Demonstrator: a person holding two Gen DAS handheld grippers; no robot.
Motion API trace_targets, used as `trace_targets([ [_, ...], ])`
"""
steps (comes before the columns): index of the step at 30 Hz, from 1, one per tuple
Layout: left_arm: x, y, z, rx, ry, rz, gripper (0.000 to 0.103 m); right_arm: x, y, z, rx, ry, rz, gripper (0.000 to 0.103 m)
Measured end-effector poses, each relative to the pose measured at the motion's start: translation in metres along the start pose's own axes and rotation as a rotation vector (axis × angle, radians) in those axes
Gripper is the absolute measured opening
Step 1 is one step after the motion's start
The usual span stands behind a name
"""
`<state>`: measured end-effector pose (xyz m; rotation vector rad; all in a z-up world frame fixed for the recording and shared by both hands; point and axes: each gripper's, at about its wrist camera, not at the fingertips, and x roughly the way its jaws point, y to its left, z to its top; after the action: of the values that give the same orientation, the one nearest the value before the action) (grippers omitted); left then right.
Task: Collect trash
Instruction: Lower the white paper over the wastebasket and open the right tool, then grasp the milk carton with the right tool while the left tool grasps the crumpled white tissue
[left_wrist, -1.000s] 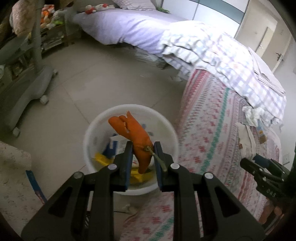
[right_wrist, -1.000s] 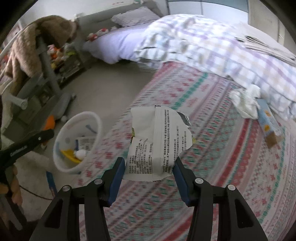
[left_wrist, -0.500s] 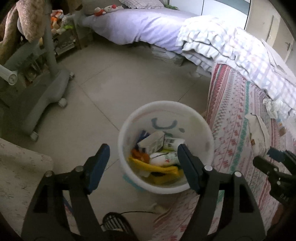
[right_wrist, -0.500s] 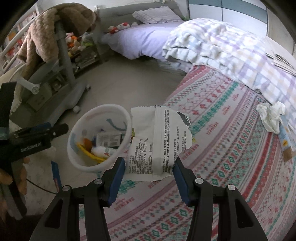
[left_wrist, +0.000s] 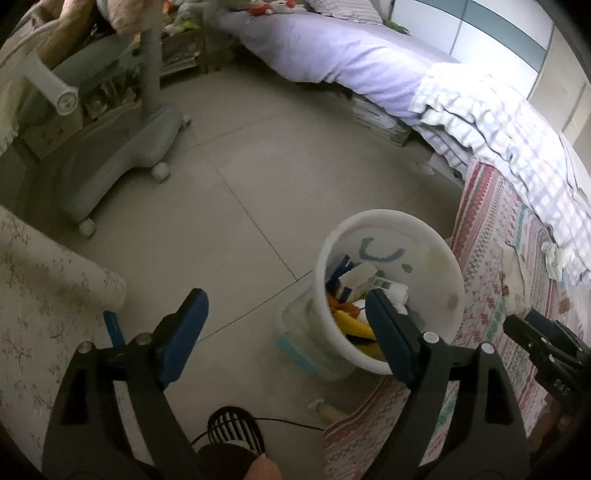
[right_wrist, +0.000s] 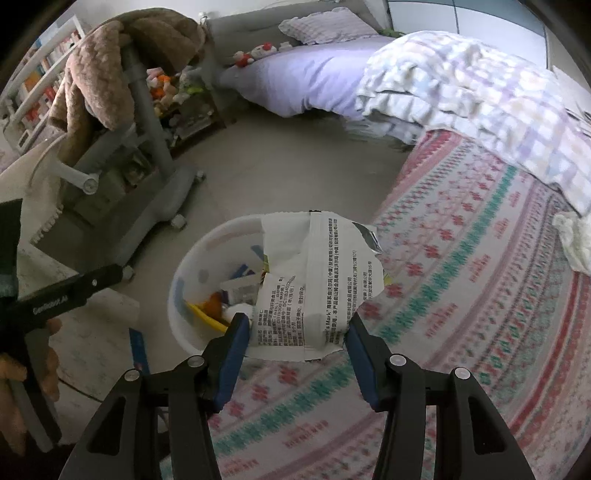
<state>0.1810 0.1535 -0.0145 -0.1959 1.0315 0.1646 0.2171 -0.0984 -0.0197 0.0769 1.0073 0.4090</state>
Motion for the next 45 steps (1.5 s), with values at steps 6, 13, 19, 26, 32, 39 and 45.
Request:
trace_targets([
  [6,0.001,0.022,-0.002,-0.037,0.004,0.008,0.087,0.015,0.018,0.008,-0.003,-0.019,0.091,0.063],
  [13,0.000,0.037,0.000,-0.072,-0.006,0.009,0.087,0.015,0.019,0.010,0.030,-0.043,0.086,0.083],
  [19,-0.001,0.035,0.001,-0.061,-0.001,-0.008,0.087,-0.001,0.008,0.008,0.023,-0.036,0.038,0.083],
  [26,-0.005,0.014,0.000,-0.035,-0.008,-0.031,0.087,-0.029,-0.024,-0.005,0.041,-0.051,-0.030,0.083],
  [32,-0.005,-0.011,-0.001,-0.006,-0.001,-0.054,0.087,-0.050,-0.070,-0.023,0.112,-0.057,-0.119,0.083],
  [39,-0.009,-0.043,-0.002,0.033,0.000,-0.093,0.087,-0.077,-0.111,-0.036,0.132,-0.083,-0.196,0.083],
  [45,-0.006,-0.074,-0.003,0.088,0.008,-0.101,0.087,-0.085,-0.143,-0.048,0.179,-0.070,-0.248,0.083],
])
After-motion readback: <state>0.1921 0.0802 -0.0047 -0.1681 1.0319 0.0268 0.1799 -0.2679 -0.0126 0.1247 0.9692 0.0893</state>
